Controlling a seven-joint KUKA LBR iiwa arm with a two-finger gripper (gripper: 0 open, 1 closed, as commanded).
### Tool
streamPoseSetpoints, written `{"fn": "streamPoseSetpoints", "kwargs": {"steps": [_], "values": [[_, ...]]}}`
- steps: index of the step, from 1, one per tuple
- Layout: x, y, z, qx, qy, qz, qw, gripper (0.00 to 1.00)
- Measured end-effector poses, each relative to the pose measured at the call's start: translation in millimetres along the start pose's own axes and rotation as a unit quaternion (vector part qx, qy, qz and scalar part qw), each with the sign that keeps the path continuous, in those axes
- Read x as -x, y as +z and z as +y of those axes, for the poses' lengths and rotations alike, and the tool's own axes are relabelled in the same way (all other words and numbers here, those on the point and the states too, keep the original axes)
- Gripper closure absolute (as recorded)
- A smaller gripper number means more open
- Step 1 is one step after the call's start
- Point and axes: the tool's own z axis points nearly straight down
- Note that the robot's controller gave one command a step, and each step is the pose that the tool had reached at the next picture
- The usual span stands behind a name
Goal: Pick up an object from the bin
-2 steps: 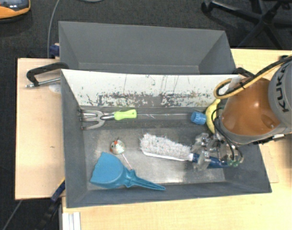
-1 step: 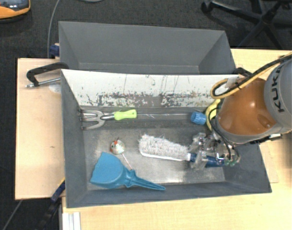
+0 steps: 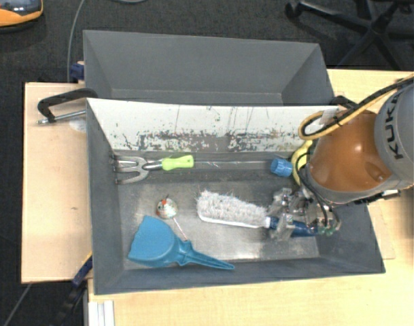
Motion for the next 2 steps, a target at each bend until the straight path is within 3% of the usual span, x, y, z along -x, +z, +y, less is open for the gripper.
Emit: {"fn": "streamPoseSetpoints", "kwargs": {"steps": [1, 2], "values": [[0.3, 0, 0, 0.000, 0.000, -0.0006, 1.0000, 0.00], [81.3, 13, 11, 0.000, -0.122, -0.0030, 0.9925, 0.00]]}}
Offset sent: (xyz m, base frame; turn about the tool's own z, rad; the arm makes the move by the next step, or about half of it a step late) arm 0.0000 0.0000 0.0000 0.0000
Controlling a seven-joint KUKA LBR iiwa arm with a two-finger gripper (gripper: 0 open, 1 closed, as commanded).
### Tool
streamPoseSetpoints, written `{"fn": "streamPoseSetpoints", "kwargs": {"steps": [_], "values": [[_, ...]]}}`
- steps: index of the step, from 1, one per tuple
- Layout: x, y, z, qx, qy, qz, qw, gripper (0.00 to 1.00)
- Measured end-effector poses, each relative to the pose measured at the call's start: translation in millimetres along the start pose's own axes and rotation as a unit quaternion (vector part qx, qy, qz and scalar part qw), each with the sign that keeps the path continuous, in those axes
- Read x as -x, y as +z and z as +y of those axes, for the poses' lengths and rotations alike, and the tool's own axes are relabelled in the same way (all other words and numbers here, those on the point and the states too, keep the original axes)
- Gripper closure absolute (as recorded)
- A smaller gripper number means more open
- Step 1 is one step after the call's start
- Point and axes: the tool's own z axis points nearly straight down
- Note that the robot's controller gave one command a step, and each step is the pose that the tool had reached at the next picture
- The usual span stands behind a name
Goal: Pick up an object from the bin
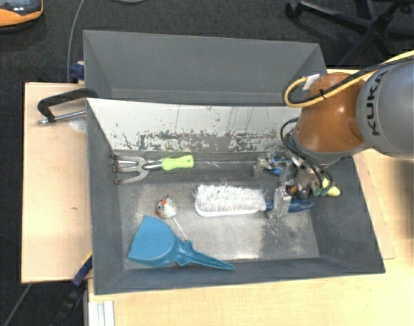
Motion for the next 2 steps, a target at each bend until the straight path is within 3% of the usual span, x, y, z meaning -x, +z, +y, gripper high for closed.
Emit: {"fn": "streamPoseSetpoints", "kwargs": {"steps": [1, 2], "values": [[-2.3, 0.2, 92.1, 0.003, -0.027, -0.0011, 0.9996, 0.00], [-2.9, 0.5, 86.1, 0.001, -0.023, -0.0011, 0.9997, 1.00]]}}
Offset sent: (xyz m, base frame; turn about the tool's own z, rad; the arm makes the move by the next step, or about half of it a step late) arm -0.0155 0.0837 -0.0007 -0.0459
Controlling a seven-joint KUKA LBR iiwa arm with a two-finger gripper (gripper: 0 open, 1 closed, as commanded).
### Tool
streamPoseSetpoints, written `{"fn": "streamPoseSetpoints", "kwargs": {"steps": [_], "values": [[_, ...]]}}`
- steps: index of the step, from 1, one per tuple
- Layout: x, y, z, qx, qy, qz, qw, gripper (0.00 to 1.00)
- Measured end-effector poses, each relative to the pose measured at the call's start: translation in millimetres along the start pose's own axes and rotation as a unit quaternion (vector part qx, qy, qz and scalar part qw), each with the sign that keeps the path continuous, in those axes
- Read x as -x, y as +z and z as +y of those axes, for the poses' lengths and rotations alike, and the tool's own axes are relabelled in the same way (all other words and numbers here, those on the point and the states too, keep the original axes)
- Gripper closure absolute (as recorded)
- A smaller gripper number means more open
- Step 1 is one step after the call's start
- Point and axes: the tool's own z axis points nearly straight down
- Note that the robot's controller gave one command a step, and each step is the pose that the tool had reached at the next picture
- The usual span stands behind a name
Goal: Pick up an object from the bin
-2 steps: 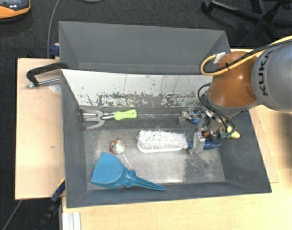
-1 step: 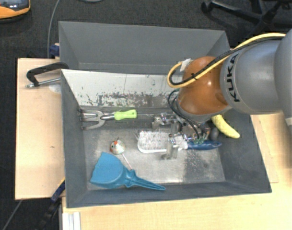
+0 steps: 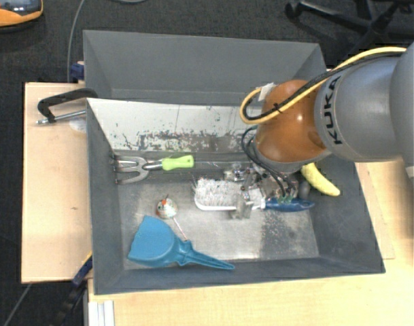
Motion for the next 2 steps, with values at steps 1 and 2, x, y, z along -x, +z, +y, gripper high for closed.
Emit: {"fn": "streamPoseSetpoints", "kwargs": {"steps": [1, 2], "values": [[-20.0, -1.0, -50.8, 0.002, 0.003, -0.0013, 1.0000, 1.00], [-19.6, -0.8, -49.6, 0.001, 0.002, -0.0013, 1.0000, 1.00]]}}
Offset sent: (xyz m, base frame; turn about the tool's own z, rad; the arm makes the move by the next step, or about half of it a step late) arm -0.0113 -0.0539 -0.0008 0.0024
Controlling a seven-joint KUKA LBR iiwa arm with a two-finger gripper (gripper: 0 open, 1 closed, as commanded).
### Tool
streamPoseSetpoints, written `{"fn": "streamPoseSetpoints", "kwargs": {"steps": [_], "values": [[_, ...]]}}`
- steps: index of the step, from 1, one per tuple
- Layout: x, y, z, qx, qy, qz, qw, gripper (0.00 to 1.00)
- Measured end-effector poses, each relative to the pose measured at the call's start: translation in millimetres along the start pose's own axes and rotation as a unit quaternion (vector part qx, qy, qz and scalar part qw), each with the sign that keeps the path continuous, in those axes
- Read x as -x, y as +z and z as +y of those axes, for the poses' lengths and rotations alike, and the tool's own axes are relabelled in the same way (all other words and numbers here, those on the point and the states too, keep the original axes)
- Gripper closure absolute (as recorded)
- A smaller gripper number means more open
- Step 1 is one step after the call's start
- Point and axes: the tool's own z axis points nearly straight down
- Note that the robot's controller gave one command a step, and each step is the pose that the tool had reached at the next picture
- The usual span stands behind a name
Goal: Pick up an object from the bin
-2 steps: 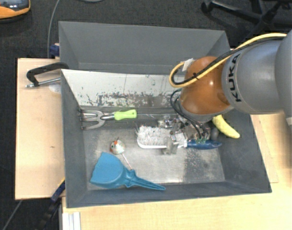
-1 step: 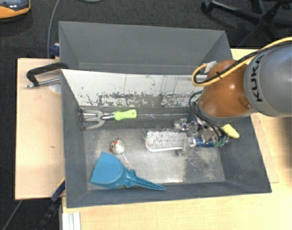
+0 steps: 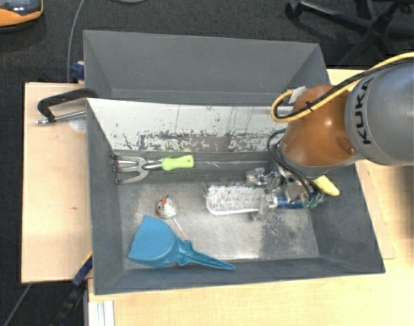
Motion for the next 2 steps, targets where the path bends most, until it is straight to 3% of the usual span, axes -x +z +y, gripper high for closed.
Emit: {"fn": "streamPoseSetpoints", "kwargs": {"steps": [1, 2], "values": [[22.9, -27, 8, 0.001, 0.111, -0.0036, 0.9938, 1.00], [36.9, -144, 18, 0.001, 0.117, -0.0108, 0.9931, 1.00]]}}
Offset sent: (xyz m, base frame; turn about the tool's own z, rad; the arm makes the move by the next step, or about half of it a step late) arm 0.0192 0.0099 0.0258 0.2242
